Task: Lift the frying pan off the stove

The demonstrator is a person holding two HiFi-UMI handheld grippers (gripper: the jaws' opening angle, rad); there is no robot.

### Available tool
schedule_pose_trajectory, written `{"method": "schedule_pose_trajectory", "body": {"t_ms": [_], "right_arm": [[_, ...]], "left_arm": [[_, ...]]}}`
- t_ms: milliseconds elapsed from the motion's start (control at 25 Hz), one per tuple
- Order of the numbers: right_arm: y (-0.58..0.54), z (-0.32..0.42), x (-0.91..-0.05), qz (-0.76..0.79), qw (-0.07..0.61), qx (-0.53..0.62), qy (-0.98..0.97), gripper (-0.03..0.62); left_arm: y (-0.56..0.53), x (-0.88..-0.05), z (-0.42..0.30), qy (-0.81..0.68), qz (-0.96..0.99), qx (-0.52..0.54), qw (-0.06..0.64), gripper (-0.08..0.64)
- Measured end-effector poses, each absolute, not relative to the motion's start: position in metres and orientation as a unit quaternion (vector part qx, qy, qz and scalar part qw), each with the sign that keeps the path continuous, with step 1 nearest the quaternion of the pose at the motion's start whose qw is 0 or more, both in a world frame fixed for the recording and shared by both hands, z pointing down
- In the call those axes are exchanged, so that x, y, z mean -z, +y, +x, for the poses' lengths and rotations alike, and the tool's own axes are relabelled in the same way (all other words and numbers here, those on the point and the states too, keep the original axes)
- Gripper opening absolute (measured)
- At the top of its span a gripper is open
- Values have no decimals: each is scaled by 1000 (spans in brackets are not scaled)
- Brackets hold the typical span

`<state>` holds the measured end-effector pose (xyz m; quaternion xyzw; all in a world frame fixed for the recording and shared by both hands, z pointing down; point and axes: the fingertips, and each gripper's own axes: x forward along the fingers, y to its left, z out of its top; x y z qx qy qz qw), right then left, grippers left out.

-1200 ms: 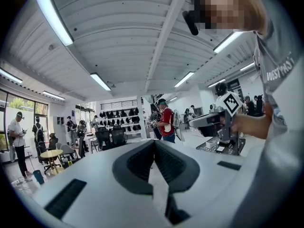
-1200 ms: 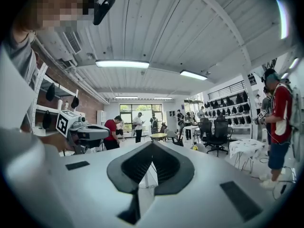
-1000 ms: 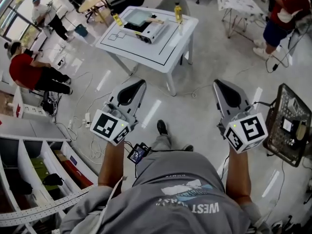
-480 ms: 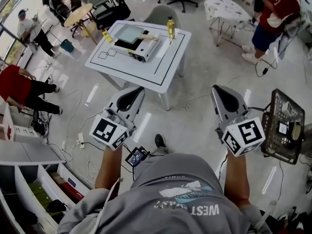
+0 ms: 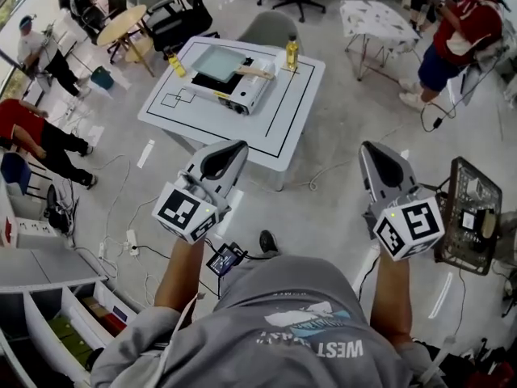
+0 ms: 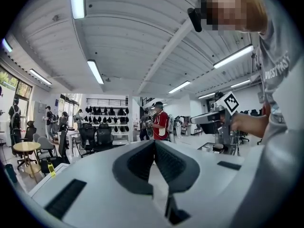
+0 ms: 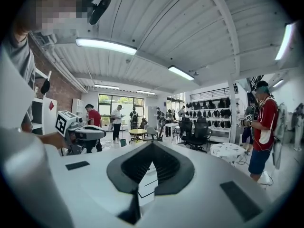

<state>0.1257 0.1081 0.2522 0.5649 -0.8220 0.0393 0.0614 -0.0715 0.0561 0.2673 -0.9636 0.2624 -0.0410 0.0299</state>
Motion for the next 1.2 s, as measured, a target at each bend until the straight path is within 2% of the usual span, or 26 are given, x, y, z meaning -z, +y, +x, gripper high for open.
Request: {"method": "schedule_pose_trajectory", "body": {"t_ms": [720, 1200], "right_arm": [[44, 59, -253, 573, 87, -30, -814, 11], [-18, 51, -262, 529, 88, -38, -843, 11]], "left_arm": [[-13, -279, -139, 264, -964, 12, 13, -3], [-41, -290, -164, 324, -946, 22, 1, -3]]}}
